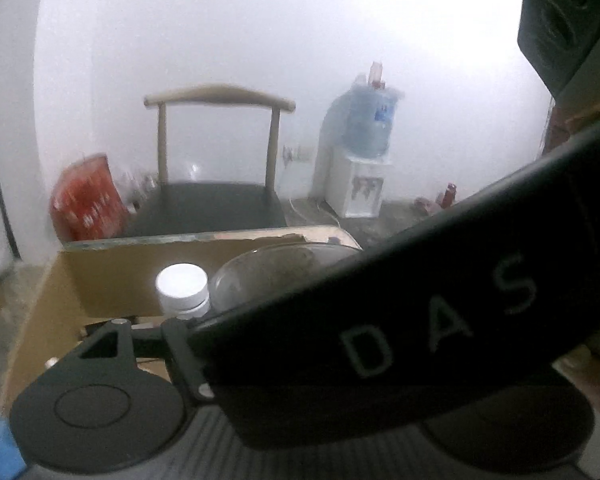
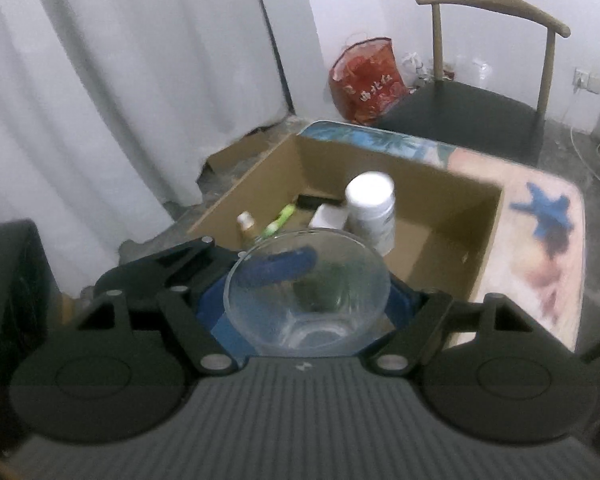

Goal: Organize rigid objects
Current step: 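Lower the glass cup into the box and open the right tool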

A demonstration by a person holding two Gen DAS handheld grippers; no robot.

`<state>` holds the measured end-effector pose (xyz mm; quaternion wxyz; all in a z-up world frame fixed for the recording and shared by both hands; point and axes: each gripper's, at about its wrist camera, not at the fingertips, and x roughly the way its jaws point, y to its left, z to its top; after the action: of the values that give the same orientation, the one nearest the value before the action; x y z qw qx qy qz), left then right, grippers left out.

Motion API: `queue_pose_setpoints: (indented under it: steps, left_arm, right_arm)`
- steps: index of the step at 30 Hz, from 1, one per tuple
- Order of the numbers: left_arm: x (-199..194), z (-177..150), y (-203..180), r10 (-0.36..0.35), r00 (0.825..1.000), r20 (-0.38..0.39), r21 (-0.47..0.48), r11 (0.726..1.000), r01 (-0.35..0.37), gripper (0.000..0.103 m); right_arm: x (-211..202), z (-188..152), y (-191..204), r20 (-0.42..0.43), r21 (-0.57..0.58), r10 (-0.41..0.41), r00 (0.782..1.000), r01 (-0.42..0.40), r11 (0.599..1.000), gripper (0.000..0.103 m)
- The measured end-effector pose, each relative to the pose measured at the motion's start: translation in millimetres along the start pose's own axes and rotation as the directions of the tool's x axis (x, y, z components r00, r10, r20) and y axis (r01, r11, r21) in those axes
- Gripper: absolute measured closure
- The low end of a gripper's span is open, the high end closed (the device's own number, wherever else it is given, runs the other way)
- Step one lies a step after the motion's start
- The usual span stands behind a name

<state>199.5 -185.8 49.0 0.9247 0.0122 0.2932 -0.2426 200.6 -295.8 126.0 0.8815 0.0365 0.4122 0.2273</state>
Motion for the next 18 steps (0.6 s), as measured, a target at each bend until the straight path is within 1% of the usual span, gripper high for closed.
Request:
queue_pose_setpoints:
  steps: [3,6,8,9,11,12,14,15,18]
  left_arm:
    - [42.0,13.0,13.5,-0.031,0.996,-0.079,-0.033,0.999,0.028,0.029]
    - [80.6,19.3,25.4,-0.060,0.986,-0.158,-0.076,0.996,0.048,0.029]
    - [98.9,20.7,33.6,-0.062,0.978,-0.197,-0.094,0.995,0.044,0.029]
    - [106.6,27.7,51.5,-0.063,0.976,-0.211,-0.102,0.994,0.042,0.029]
    - [107.5,19.6,60.7,-0.064,0.972,-0.228,-0.110,0.993,0.040,0.029]
    - [115.0,13.7,46.4,-0.066,0.969,-0.237,-0.112,0.993,0.040,0.028]
    - [119.1,14.8,49.3,-0.064,0.966,-0.249,-0.117,0.993,0.035,0.026]
    - [104.1,0.7,48.1,-0.059,0.967,-0.249,-0.111,0.993,0.032,0.025]
    - [103.6,0.1,49.2,-0.039,0.964,-0.264,-0.099,0.995,0.013,0.025]
  right_arm:
    - [24.1,25.8,-28.8,-0.066,0.031,-0.001,0.998,0.003,1.000,0.026]
    - [51.5,42.1,-55.4,-0.137,0.040,-0.002,0.991,0.007,0.999,0.026]
    - [70.7,50.0,-73.9,-0.185,0.068,0.013,0.983,0.000,0.998,0.026]
    - [79.1,51.8,-80.9,-0.202,0.077,0.023,0.979,-0.007,0.997,0.026]
    - [91.8,53.2,-90.6,-0.232,0.089,0.040,0.972,-0.019,0.996,0.026]
    - [99.7,55.3,-92.0,-0.243,0.087,0.046,0.969,-0.026,0.996,0.026]
    - [108.8,57.9,-94.1,-0.262,0.075,0.053,0.964,-0.035,0.997,0.026]
    - [111.6,56.2,-92.8,-0.269,0.065,0.052,0.962,-0.036,0.997,0.026]
    - [121.5,55.7,-90.5,-0.296,0.039,0.038,0.954,-0.027,0.999,0.026]
